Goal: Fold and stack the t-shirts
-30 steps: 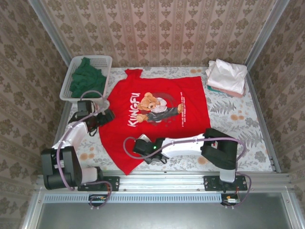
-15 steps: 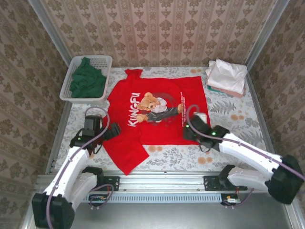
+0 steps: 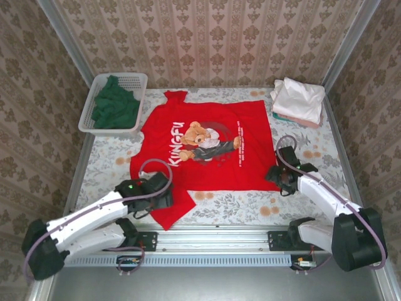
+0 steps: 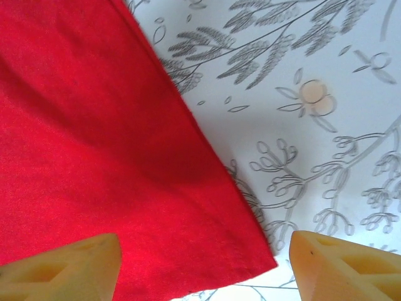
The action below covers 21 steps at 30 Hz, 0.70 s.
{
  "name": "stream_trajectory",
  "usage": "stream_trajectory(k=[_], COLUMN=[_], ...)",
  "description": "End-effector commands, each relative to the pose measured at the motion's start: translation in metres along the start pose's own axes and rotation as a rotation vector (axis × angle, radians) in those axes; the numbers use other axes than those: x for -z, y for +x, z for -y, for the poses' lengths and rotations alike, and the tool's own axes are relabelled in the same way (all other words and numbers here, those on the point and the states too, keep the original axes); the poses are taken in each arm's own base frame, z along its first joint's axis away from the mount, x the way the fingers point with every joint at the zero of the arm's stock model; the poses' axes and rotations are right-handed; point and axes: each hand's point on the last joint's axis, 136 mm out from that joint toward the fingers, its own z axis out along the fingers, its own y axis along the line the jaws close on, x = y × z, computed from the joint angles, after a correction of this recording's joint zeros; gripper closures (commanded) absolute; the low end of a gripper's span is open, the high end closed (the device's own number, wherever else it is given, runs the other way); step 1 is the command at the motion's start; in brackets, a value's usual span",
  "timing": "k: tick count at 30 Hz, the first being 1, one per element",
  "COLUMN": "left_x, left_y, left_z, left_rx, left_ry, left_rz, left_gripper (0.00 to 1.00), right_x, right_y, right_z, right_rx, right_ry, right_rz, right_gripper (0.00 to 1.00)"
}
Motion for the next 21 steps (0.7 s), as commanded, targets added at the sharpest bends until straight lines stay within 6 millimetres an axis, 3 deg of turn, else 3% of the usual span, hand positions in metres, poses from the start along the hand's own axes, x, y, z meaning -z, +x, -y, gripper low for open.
stream_trajectory(k=[1, 5, 8, 11, 13, 17, 21], left_x=[0.015, 0.022, 0.015, 0.003, 0.001, 0.001, -0.026], left_y=[0.024, 0.036, 0.043, 0.053, 0.057, 0.067, 0.082], left_z=[-0.024, -0.003, 0.011, 0.008, 0.008, -0.005, 0.005], left_rx=[0.05, -0.005, -0.071, -0.104, -0.11, -0.037, 0.037], left_ry=[-0.168, -0.103, -0.097, -0.168, -0.189, -0.209, -0.068], left_rz=[-0.041, -0.046, -0.075, -0.126, -0.153, -0.162, -0.175], left_gripper=[0.19, 0.23, 0.27, 0.32, 0.28, 0.29, 0.36], right_x=[-0.007, -0.005, -0.003, -0.005, -0.007, -0.01, -0.012], right_y=[0.006, 0.008, 0.011, 0.013, 0.015, 0.016, 0.019], right_z=[-0.002, -0.008, -0.007, 0.001, 0.003, 0.003, 0.001], right_rx=[0.014, 0.015, 0.016, 0.022, 0.021, 0.023, 0.029], right_ry=[-0.029, -0.07, -0.08, -0.044, -0.038, -0.028, -0.032], right_rz=[-0.035, -0.058, -0.06, -0.052, -0.061, -0.071, -0.077], right_gripper=[0.29, 0.33, 0.36, 0.35, 0.34, 0.35, 0.38])
